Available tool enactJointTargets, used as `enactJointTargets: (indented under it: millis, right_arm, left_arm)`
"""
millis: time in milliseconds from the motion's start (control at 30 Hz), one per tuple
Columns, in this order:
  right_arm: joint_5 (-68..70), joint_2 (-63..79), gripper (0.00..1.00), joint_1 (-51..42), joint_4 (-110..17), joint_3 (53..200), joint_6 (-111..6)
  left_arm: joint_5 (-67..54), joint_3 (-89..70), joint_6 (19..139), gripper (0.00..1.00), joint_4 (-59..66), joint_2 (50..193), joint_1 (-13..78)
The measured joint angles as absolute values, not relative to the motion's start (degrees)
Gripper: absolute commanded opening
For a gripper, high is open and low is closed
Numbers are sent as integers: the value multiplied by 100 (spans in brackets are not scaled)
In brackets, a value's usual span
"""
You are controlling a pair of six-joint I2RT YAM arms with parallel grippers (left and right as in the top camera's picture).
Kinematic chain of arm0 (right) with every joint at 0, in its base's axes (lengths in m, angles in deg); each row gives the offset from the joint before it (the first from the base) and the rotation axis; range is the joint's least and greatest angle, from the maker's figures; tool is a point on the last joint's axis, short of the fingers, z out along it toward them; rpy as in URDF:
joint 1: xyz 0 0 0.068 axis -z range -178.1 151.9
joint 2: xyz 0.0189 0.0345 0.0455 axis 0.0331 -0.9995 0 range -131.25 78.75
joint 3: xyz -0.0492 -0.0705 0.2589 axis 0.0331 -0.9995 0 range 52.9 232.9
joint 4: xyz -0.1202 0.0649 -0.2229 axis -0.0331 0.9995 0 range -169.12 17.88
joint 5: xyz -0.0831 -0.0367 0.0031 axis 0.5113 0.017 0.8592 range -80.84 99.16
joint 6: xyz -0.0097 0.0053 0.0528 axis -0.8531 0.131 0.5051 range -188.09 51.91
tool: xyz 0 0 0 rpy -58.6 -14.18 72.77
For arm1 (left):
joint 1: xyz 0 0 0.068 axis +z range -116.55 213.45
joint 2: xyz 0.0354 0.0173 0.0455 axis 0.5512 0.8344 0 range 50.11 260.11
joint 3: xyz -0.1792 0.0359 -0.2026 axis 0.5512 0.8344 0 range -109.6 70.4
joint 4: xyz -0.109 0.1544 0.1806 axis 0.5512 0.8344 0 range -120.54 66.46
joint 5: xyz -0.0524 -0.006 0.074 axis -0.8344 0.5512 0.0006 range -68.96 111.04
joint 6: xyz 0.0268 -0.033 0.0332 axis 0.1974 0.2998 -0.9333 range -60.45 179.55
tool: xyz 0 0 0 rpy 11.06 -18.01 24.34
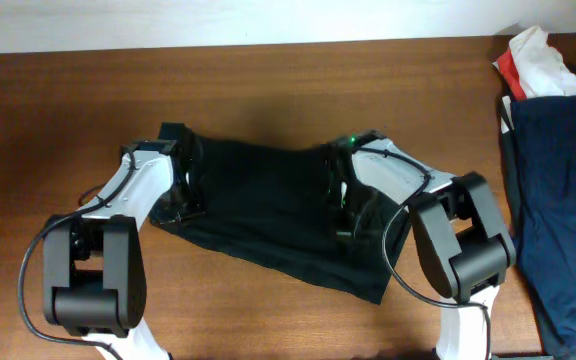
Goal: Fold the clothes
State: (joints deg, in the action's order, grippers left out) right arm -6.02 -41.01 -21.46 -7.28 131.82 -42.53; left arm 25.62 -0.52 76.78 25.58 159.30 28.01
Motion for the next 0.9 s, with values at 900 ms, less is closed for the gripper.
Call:
enactJointTargets:
  millis: [900]
  right_arm:
    - [-128,-3017,9,-812,61,14076,-4262]
  left_arm:
    - [1364,-685,6292,3,796,16277,2565]
